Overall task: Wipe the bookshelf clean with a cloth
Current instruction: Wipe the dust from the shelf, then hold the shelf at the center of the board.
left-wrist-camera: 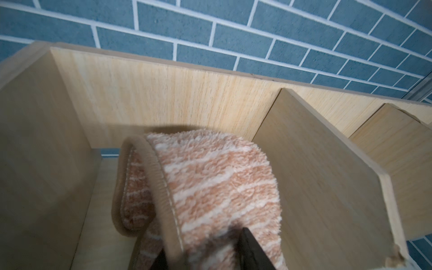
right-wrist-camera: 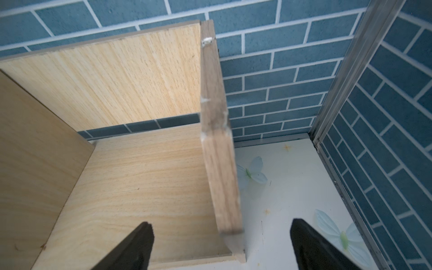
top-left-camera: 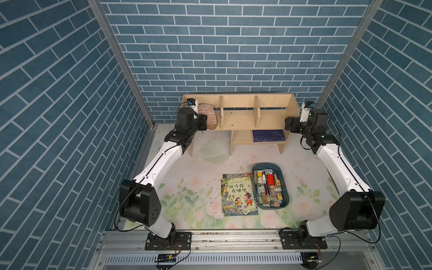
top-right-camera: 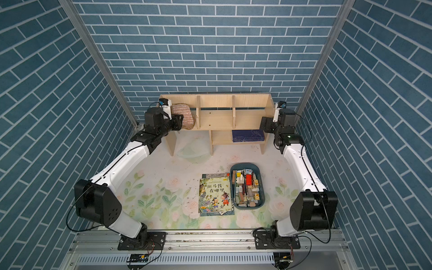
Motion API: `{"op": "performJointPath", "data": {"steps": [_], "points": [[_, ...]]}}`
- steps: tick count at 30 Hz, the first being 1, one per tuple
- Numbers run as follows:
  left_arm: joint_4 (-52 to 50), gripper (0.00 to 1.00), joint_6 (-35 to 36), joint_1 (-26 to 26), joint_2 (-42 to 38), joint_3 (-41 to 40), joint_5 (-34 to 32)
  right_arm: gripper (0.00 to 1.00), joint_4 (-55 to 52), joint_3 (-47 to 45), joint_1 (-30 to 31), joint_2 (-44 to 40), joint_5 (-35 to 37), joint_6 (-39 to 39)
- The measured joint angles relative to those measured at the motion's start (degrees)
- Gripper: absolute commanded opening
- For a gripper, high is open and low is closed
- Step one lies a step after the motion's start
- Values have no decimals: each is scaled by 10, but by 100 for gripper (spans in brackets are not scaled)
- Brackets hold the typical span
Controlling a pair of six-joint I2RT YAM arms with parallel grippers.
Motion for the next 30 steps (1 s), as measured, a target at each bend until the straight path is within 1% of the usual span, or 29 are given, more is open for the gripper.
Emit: {"op": "performJointPath", "data": {"steps": [1, 2, 4, 7, 11, 14, 17, 18, 19, 26, 30], "points": [[5, 33, -1, 0, 6, 4, 1, 90, 9, -1, 0, 5, -2, -5], [10, 30, -3, 0, 11, 6, 3, 85, 17, -2, -1, 10, -3, -8], [18, 26, -4, -1, 17, 6, 6, 73, 27, -2, -2, 22, -9, -15], [20, 22, -1, -5, 27, 6, 8, 52, 37, -9, -3, 30, -17, -22], [28, 21, 2, -12, 28, -6, 7, 34, 50, -35, -4, 29, -24, -28], [37, 16, 3, -16, 26, -23, -2, 21, 51, -37, -8, 29, -27, -37], [40, 12, 5, -16, 26, -32, -19, 12, 52, -38, -12, 29, -27, -47], [39, 11, 8, -16, 26, -32, -24, 7, 52, -39, -11, 29, -25, -65], [39, 10, 10, -16, 26, -33, -33, 0, 54, -40, -11, 28, -23, -78], [40, 10, 23, -16, 15, -49, -61, 0, 68, -60, -11, 14, -26, -79], [40, 10, 31, -16, 15, -49, -69, 0, 71, -102, -11, -28, -22, -67]]}}
